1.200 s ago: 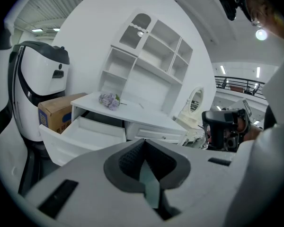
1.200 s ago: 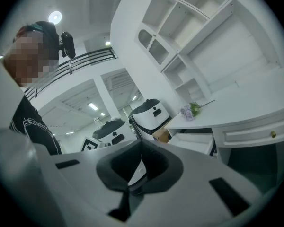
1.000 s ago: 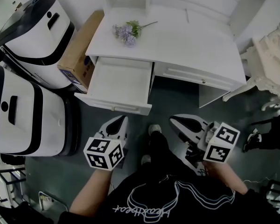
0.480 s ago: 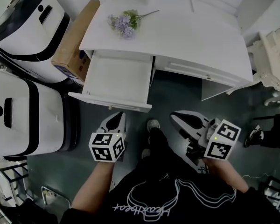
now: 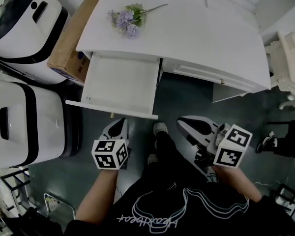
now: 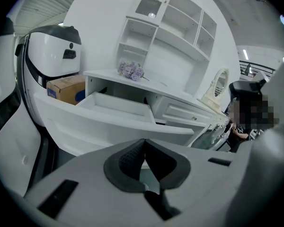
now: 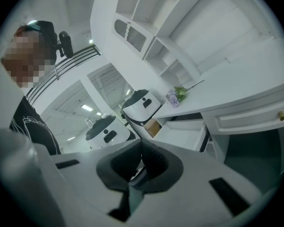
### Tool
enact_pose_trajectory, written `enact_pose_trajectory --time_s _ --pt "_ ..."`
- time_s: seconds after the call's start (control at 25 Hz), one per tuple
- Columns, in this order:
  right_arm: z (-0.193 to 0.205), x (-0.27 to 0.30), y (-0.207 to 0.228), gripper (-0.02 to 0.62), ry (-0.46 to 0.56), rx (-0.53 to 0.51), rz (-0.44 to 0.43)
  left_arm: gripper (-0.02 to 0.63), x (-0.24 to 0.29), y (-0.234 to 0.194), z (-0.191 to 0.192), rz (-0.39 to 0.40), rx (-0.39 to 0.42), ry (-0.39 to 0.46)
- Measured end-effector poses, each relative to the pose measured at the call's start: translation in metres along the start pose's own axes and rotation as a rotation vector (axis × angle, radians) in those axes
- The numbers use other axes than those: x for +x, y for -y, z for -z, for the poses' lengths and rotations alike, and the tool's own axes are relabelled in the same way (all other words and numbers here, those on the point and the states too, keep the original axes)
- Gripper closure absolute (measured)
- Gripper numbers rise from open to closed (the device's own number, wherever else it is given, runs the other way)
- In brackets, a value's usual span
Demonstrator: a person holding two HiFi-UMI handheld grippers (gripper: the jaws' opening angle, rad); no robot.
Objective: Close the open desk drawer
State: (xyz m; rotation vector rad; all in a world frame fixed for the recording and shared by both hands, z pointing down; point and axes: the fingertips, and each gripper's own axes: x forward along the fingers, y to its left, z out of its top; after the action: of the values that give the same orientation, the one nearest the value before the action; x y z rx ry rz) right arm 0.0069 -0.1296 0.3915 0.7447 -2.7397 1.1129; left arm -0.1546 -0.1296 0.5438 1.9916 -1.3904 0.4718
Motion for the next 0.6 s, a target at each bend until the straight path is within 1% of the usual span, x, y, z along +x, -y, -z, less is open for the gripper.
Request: enact_pose_trajectory --time_s 0.24,0.6 --pt "0.0 0.011 0.01 0.589 -0.022 0.013 -0.005 0.601 0.01 -0.009 -0.002 -0.004 -0.022 -0.007" --pt "-0.002 0.025 0.021 0.589 -0.05 0.03 -0.022 0.601 0.017 -0.011 -0.007 0.006 -0.038 -0.009"
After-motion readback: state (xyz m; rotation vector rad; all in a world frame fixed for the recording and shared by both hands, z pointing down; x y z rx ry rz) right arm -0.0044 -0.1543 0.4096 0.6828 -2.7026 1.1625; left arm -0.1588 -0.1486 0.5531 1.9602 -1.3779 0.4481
